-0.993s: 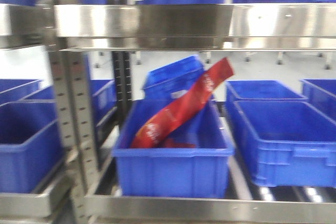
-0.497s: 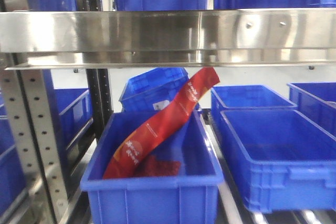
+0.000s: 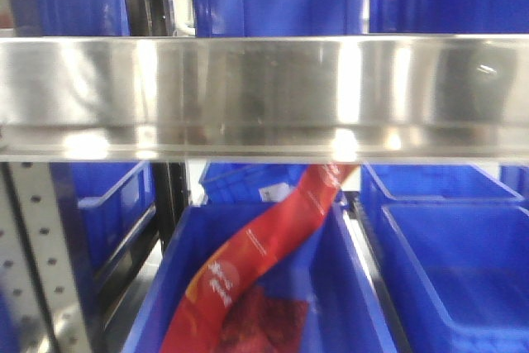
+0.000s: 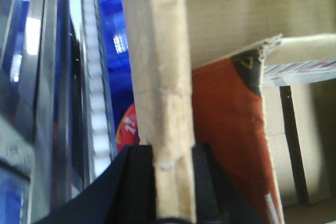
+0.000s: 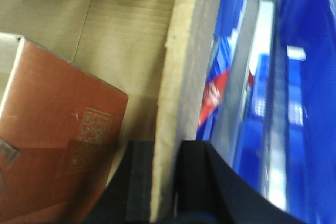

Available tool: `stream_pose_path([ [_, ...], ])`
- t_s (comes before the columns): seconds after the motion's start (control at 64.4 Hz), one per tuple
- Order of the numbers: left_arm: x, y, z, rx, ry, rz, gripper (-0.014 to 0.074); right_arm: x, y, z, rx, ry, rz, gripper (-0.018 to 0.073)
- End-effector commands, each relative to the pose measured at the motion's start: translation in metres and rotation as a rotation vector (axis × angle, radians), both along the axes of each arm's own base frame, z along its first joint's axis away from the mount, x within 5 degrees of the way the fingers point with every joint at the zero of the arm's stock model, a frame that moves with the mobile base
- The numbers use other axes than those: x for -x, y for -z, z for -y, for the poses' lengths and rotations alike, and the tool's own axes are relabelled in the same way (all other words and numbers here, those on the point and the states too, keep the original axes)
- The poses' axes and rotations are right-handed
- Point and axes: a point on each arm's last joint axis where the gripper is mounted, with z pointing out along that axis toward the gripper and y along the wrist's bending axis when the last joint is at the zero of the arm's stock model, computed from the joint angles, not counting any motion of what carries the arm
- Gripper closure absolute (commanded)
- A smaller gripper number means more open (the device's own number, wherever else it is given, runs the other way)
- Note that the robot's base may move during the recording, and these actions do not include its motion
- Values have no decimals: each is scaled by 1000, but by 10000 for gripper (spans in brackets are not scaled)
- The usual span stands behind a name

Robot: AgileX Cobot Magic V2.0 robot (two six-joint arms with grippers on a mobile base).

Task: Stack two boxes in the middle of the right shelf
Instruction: 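Carry the boxes with both grippers while driving up to the steel shelf, then lower the stacked boxes with both grippers onto the middle shelf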

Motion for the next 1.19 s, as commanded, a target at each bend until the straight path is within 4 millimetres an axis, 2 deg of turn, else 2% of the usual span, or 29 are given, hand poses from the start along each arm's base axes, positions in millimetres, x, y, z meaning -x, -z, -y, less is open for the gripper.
stream_pose_path([
  [0.0, 6, -12, -1, 34, 11, 77, 708, 2, -9, 3, -3, 13, 69, 713],
  [1.179, 6, -12, -1, 34, 11, 77, 708, 2, -9, 3, -3, 13, 69, 713],
])
